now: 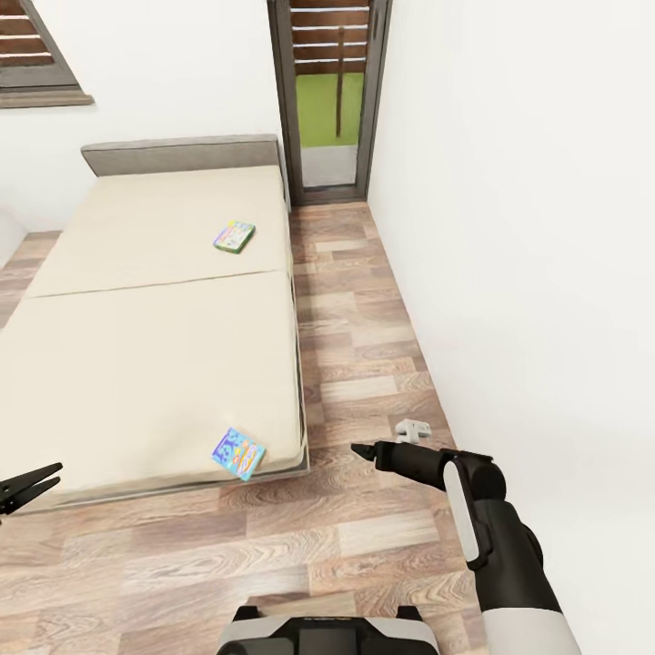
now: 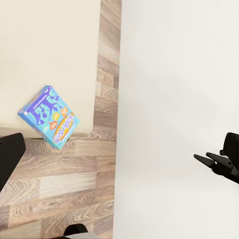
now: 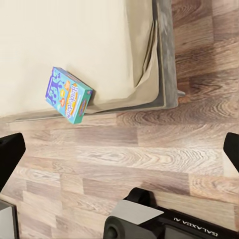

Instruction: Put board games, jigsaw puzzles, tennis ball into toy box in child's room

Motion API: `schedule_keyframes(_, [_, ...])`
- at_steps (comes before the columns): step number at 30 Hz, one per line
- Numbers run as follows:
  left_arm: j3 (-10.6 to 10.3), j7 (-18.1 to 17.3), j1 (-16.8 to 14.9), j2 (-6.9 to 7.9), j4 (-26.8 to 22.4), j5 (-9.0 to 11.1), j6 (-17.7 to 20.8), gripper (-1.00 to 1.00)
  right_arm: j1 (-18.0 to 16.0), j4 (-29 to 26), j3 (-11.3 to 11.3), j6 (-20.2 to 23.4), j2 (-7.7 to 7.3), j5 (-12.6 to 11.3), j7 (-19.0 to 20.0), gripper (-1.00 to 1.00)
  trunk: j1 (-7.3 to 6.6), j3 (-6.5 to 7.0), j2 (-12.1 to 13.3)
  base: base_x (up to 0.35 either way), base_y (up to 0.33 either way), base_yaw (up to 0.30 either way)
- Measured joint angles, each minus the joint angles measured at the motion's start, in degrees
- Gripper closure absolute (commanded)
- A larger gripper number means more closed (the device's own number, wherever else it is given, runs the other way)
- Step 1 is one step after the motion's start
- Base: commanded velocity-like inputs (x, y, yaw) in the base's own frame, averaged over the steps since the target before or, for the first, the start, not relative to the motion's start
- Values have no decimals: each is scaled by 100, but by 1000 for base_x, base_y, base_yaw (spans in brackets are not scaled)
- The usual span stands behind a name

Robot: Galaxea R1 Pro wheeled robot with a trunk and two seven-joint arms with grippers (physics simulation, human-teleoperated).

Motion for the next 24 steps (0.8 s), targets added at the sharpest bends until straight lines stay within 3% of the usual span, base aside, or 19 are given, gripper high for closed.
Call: schedule_keyframes(24, [-43, 0, 0, -1, -8, 0, -5, -100, 0, 0, 9, -33, 2, 0, -2, -100, 0, 227, 0, 0, 0, 0])
